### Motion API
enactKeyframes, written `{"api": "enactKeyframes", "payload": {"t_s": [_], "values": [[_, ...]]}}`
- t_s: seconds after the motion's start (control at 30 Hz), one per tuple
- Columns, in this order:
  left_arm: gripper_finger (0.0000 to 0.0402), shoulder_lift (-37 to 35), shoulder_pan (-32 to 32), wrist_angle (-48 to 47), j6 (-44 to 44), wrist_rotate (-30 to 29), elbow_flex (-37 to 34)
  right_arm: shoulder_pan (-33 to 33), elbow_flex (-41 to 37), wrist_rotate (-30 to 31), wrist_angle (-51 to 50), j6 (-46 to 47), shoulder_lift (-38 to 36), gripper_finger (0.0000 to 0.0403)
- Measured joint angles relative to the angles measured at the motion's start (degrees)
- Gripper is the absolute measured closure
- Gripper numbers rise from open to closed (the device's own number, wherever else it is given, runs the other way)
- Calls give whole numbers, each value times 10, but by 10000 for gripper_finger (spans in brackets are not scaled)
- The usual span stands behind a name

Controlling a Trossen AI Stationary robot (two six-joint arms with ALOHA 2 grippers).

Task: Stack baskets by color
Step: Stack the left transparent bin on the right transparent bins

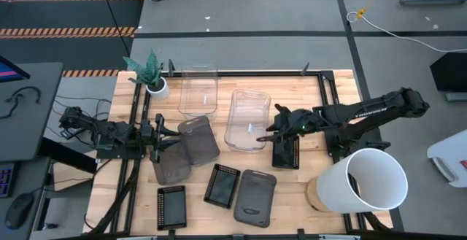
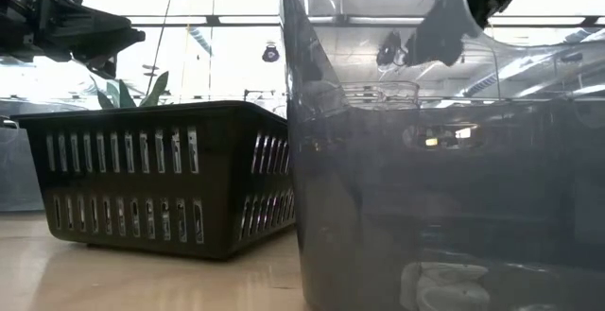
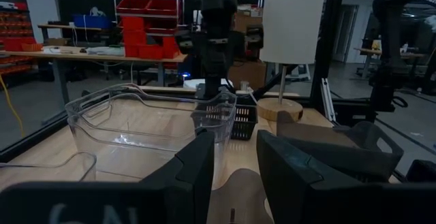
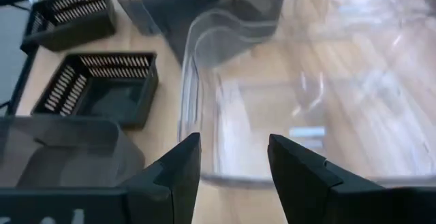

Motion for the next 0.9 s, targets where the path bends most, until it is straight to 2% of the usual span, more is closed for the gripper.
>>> {"api": "enactKeyframes", "payload": {"t_s": [0.23, 0.43, 0.7, 0.9], "values": [[283, 0, 0, 0, 0, 0, 0, 54, 0, 35, -66, 109, 0, 227], [283, 0, 0, 0, 0, 0, 0, 102, 0, 61, -75, 173, 15, 227], [283, 0, 0, 0, 0, 0, 0, 144, 5, 58, -75, 213, 95, 227], [283, 0, 0, 0, 0, 0, 0, 170, 72, 62, -75, 222, 153, 234]]}}
